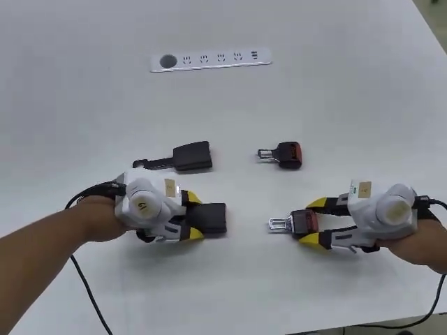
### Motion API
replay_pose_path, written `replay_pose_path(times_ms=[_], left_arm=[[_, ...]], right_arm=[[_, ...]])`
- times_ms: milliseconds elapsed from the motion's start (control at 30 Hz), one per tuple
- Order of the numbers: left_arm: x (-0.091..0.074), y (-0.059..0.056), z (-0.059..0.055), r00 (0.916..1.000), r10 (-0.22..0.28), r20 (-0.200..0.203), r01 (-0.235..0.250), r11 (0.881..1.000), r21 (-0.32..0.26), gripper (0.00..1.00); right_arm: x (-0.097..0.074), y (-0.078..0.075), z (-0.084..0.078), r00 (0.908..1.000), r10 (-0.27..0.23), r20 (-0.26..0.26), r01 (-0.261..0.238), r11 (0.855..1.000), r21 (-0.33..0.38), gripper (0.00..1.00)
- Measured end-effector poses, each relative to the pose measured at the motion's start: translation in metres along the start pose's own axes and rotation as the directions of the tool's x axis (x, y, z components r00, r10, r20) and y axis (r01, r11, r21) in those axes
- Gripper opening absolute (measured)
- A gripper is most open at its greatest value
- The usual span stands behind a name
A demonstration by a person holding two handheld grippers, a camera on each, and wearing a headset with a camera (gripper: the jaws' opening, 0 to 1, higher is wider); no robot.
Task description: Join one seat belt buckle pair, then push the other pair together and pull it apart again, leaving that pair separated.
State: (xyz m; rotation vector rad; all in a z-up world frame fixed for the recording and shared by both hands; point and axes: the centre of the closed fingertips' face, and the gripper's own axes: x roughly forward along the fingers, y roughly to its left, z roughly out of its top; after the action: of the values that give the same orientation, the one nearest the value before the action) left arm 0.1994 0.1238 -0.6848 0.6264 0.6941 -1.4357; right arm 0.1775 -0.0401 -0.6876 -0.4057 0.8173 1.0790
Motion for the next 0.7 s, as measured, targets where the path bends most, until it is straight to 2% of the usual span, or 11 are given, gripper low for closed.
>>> replay_pose_path(times_ms=[500,700], left_arm=[[0.003,0.004,-0.004,0.9999,0.001,-0.017,-0.002,1.000,-0.007,0.34],[0.003,0.004,-0.004,0.9997,0.002,-0.026,-0.003,1.000,-0.009,0.34]], right_arm=[[0.034,-0.002,0.027,0.9994,0.030,0.018,-0.030,0.999,-0.029,0.35],[0.045,0.003,0.038,0.9986,0.038,0.036,-0.036,0.999,-0.037,0.35]])
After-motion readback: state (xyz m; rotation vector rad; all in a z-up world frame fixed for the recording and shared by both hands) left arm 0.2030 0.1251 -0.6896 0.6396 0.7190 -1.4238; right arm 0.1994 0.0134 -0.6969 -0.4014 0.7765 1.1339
